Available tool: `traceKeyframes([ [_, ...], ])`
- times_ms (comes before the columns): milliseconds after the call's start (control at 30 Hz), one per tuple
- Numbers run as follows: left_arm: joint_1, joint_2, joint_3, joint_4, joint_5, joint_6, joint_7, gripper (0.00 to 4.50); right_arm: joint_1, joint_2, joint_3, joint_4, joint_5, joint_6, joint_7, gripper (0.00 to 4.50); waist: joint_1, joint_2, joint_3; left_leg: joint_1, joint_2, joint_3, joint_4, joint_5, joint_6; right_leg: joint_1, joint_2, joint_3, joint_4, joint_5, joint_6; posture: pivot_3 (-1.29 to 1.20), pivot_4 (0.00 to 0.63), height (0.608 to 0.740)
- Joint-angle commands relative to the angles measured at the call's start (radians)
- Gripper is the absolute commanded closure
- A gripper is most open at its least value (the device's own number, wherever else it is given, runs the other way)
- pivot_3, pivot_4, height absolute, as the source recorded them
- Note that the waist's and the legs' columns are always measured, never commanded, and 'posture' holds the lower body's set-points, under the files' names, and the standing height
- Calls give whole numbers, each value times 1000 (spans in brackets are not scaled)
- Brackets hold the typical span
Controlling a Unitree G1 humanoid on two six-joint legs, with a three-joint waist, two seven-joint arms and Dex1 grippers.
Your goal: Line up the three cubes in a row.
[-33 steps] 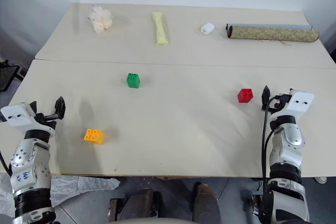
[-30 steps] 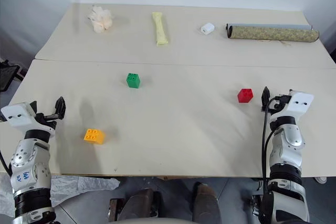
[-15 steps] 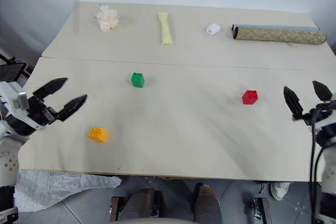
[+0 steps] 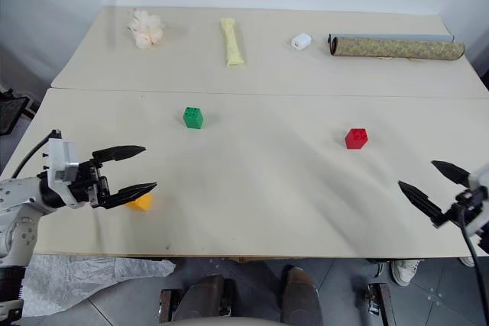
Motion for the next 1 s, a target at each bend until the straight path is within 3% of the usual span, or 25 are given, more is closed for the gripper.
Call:
traceKeyframes([
  [33,-6,-9,-4,-55,4,-8,11,0,-77,9,25,-136,106,205,-131,15,1,0,0,0,0,-1,0,0,0,0,0,0,0,0,0,0,150,740],
  [133,-22,-29,-25,-69,22,-30,29,0,-251,1,127,-133,41,341,-287,15,0,1,0,-1,0,-2,1,0,0,0,0,0,0,0,0,0,150,740],
  [400,-58,-70,-102,-135,29,-32,23,0,-541,50,329,17,-165,438,-469,15,7,1,1,-5,-2,0,1,0,0,-2,-1,-2,-1,0,0,0,150,740],
  [700,-101,-83,-147,-190,20,-9,32,0,-615,121,392,156,-257,456,-506,15,11,1,1,-5,-1,0,1,0,0,-2,0,-2,-1,0,0,0,150,740],
  [800,-93,-74,-137,-204,15,-2,33,0,-610,134,386,151,-258,465,-497,591,8,1,1,-5,-1,0,1,0,0,-2,0,-2,-1,0,0,0,150,740],
  [1000,-85,-60,-117,-200,20,3,30,0,-613,139,383,137,-236,462,-440,2504,-1,1,1,-5,-1,0,1,0,0,-2,0,-2,-1,0,0,0,150,740],
])
